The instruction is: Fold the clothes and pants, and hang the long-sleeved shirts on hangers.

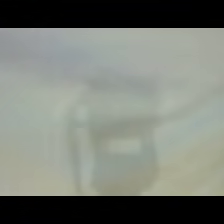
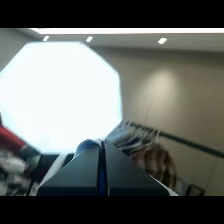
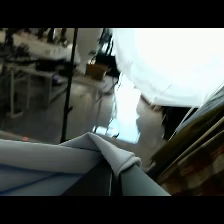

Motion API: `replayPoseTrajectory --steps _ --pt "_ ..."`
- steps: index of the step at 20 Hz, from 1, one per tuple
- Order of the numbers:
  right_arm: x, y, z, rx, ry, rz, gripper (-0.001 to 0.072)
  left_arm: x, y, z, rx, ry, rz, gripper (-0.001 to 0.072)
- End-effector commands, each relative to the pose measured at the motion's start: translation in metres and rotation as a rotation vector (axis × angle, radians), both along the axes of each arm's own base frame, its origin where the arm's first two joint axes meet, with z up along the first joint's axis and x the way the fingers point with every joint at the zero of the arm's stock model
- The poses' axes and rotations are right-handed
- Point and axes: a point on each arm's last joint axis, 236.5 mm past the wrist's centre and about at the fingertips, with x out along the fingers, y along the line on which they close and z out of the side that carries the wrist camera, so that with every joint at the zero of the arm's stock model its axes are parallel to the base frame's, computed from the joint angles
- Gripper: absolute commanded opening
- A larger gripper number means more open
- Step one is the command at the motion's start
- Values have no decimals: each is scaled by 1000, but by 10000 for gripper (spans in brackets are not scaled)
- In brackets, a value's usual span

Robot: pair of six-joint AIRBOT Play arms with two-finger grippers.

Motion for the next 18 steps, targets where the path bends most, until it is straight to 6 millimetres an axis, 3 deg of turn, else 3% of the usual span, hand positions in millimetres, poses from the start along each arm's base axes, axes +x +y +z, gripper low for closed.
replayPoseTrajectory --steps 1,3,5,7,9,10,11,13,16,18 --pt "83 24 -112 78 406 176 17 95 -9 -140 203 446 26 7" --pt "134 34 -191 119 606 215 17 144 -29 -242 283 670 -34 7" --pt "190 31 -283 123 751 158 17 191 -28 -345 304 862 2 6" --pt "241 23 -380 147 847 84 17 239 -5 -448 241 1029 96 6" --pt "280 10 -467 187 918 10 17 277 25 -529 153 1147 177 6" --pt "295 4 -502 216 947 -20 17 291 37 -557 101 1187 197 5" --pt "305 3 -528 235 976 -38 17 301 43 -576 42 1223 177 6" --pt "315 5 -558 240 1018 -37 17 315 47 -584 -12 1244 115 5" --pt "323 2 -548 241 1006 -32 17 313 42 -565 22 1232 22 5" --pt "308 1 -536 234 1085 6 17 294 38 -550 39 1245 -68 5"
